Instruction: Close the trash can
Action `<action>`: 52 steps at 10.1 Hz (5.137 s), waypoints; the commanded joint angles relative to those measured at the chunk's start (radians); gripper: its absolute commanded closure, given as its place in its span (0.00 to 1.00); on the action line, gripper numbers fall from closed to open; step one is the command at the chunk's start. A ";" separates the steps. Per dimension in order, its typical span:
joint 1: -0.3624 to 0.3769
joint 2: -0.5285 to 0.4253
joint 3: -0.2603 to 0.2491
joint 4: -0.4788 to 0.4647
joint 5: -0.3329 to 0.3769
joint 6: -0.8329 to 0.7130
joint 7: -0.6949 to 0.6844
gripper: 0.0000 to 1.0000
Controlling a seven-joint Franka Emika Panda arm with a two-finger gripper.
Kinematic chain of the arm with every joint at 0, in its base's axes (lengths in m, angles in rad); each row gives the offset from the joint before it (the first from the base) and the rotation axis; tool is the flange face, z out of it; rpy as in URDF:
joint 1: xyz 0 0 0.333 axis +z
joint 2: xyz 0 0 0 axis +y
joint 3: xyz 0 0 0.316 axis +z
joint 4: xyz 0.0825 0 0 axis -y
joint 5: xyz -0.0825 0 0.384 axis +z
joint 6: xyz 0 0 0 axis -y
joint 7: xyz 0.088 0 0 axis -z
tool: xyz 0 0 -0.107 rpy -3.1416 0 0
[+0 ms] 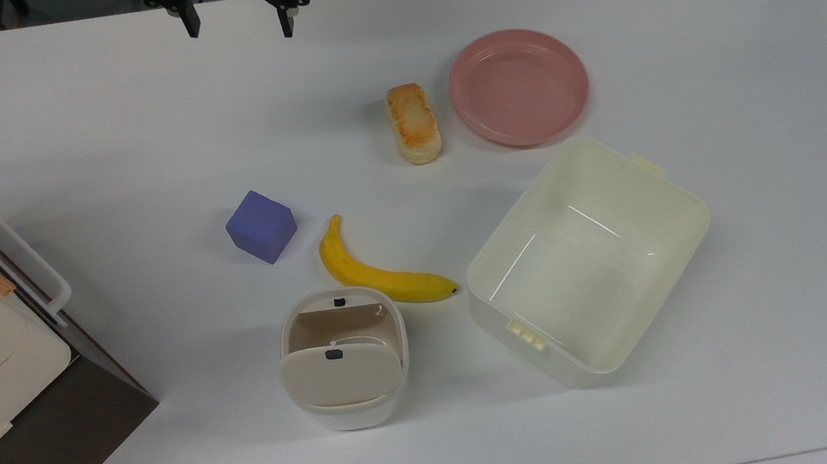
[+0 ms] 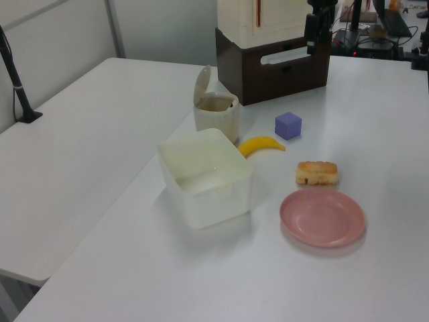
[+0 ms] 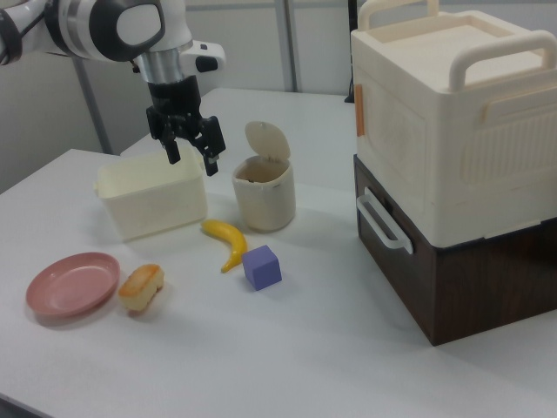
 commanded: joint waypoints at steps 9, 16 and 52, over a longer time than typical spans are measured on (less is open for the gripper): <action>-0.009 -0.012 -0.003 -0.041 0.041 0.072 -0.025 0.09; 0.007 0.083 0.008 -0.037 0.152 0.473 -0.074 0.97; 0.131 0.187 -0.104 0.003 0.147 0.419 -0.065 0.52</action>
